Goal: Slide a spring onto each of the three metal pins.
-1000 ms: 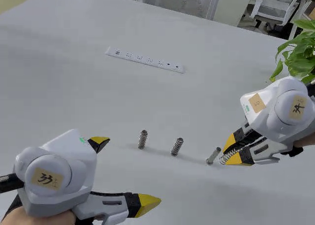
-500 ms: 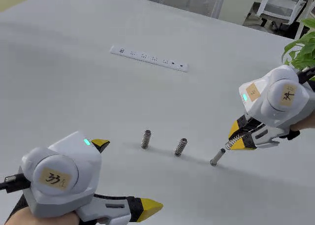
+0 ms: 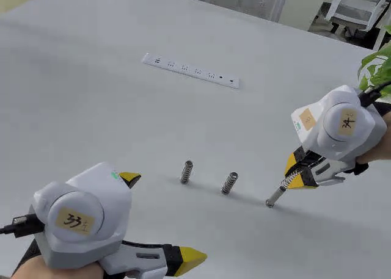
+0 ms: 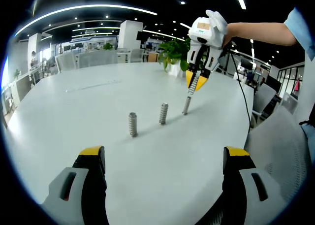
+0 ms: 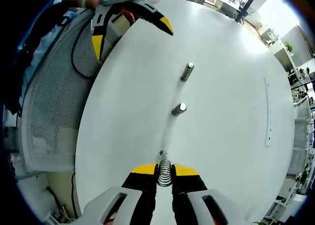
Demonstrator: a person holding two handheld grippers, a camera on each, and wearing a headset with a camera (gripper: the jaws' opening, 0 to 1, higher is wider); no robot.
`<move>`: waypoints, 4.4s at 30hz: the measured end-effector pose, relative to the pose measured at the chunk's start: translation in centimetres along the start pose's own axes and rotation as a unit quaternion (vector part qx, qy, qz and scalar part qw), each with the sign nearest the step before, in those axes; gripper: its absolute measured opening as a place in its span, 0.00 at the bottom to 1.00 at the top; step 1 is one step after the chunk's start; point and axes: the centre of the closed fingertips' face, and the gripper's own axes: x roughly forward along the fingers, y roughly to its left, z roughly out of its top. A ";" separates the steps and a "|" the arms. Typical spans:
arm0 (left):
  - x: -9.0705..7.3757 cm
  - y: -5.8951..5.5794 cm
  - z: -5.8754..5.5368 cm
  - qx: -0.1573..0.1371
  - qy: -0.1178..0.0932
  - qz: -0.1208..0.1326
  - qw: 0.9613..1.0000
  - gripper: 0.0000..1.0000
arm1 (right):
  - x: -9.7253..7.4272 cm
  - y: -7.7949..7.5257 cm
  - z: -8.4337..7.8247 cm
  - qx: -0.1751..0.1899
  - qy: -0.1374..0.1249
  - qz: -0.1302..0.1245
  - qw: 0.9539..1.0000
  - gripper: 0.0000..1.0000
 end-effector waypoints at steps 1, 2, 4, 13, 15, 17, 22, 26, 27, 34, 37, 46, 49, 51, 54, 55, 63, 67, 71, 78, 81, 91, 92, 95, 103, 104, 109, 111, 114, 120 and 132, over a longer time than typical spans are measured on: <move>0.0 0.0 0.0 0.001 0.000 0.000 1.000 0.99 | 0.1 0.1 0.0 0.001 0.001 0.002 1.000 0.07; 0.0 0.0 0.0 0.001 0.000 -0.001 1.000 0.99 | 0.1 0.1 -0.1 0.001 0.002 0.003 1.000 0.07; 0.1 -0.1 -0.1 0.001 0.001 -0.002 1.000 0.99 | 0.2 0.1 -0.2 0.000 0.003 0.002 1.000 0.07; 0.1 0.0 -0.2 -0.001 0.004 -0.003 1.000 0.99 | 0.5 -0.4 -0.8 0.002 0.007 0.008 1.000 0.07; 0.1 0.0 -0.2 -0.002 0.004 -0.003 1.000 0.99 | 0.6 -0.5 -0.7 0.001 0.006 0.007 1.000 0.07; 0.2 0.0 -0.2 -0.002 0.005 -0.002 1.000 0.99 | 0.7 -0.6 -0.8 0.002 0.006 0.008 1.000 0.07; 0.2 0.1 -0.4 -0.002 0.008 -0.004 1.000 0.99 | 0.9 -0.5 -0.7 0.002 0.009 0.011 1.000 0.08; 0.3 0.0 -0.6 -0.001 0.010 -0.005 1.000 0.99 | 1.1 -0.5 -0.8 0.000 0.010 0.013 1.000 0.08; 0.3 0.0 -0.6 -0.001 0.011 -0.005 1.000 0.99 | 1.1 -0.5 -0.8 0.001 0.010 0.013 1.000 0.08; 0.3 0.0 -0.7 -0.002 0.013 -0.006 1.000 0.98 | 1.6 -0.6 -1.0 -0.001 0.014 0.015 1.000 0.08; 0.3 0.0 -0.8 -0.001 0.015 -0.007 1.000 0.98 | 1.9 -0.5 -1.1 -0.002 0.016 0.015 1.000 0.08; 0.3 -0.1 -0.9 -0.001 0.017 -0.008 1.000 0.97 | 3.6 -0.4 -1.1 -0.003 0.022 0.018 1.000 0.08; 0.3 -0.1 -1.0 -0.003 0.018 -0.008 1.000 0.96 | 4.0 -0.4 -1.2 -0.003 0.025 0.020 0.999 0.08; 0.3 -0.1 -1.0 -0.002 0.018 -0.008 1.000 0.96 | 4.2 -0.5 -1.2 -0.002 0.027 0.020 0.999 0.08; 0.3 -0.1 -1.1 -0.005 0.020 -0.009 1.000 0.96 | 4.7 -0.7 -1.3 -0.002 0.031 0.019 0.999 0.08; 0.3 0.0 -1.2 -0.006 0.021 -0.010 1.000 0.96 | 4.8 -0.7 -1.3 -0.001 0.032 0.020 0.999 0.08; 0.2 0.0 -1.3 -0.006 0.022 -0.010 1.000 0.96 | 6.1 -0.3 -1.3 0.000 0.038 0.027 0.999 0.08; 0.2 -0.1 -1.4 -0.005 0.024 -0.011 1.000 0.96 | 6.6 -0.2 -1.5 0.002 0.041 0.029 0.999 0.08; 0.1 -0.1 -1.4 -0.006 0.024 -0.010 1.000 0.95 | 6.8 -0.1 -1.6 0.003 0.043 0.027 0.999 0.08; 0.1 -0.3 -1.5 -0.005 0.028 -0.012 1.000 0.95 | 7.0 -0.1 -1.7 0.004 0.044 0.025 0.999 0.08; 0.2 -0.3 -1.5 -0.005 0.028 -0.014 0.999 0.95 | 7.0 -0.2 -1.7 0.005 0.043 0.022 0.999 0.08; 0.2 -0.3 -1.4 -0.002 0.028 -0.012 1.000 0.95 | 6.8 -0.4 -1.4 0.032 0.014 0.003 0.999 0.33; 0.2 -0.3 -1.4 -0.002 0.027 -0.011 1.000 0.95 | 6.7 -0.6 -1.2 0.038 0.005 -0.006 0.999 0.39; 0.3 -0.4 -1.2 0.002 0.025 -0.010 1.000 0.95 | 6.1 -0.7 -0.5 0.054 -0.025 -0.024 0.998 0.52; 0.3 -0.5 -0.9 0.017 0.022 -0.009 1.000 0.95 | 3.9 -0.1 0.3 0.129 -0.108 -0.086 0.982 0.77; 0.3 -0.5 -1.0 0.017 0.023 -0.009 1.000 0.95 | 3.6 0.1 0.3 0.139 -0.116 -0.089 0.979 0.81; 0.3 -0.4 -1.0 0.019 0.023 -0.005 1.000 0.95 | 2.4 1.7 -0.3 0.200 -0.151 -0.108 0.962 0.91; 0.3 -0.5 -1.1 0.017 0.026 -0.008 0.999 0.96 | 1.8 2.6 -0.2 0.215 -0.172 -0.115 0.954 0.97; 0.4 -0.4 -1.3 0.019 0.029 -0.008 0.999 0.96 | 1.5 4.1 -0.4 0.248 -0.191 -0.119 0.942 0.99; 0.4 -0.5 -1.8 0.022 0.038 -0.009 0.999 0.97 | 1.4 7.3 -0.8 0.279 -0.212 -0.120 0.929 0.99; 0.3 0.3 -1.4 0.009 0.027 0.005 1.000 0.99 | 0.0 9.3 -1.1 0.390 -0.296 -0.172 0.855 0.99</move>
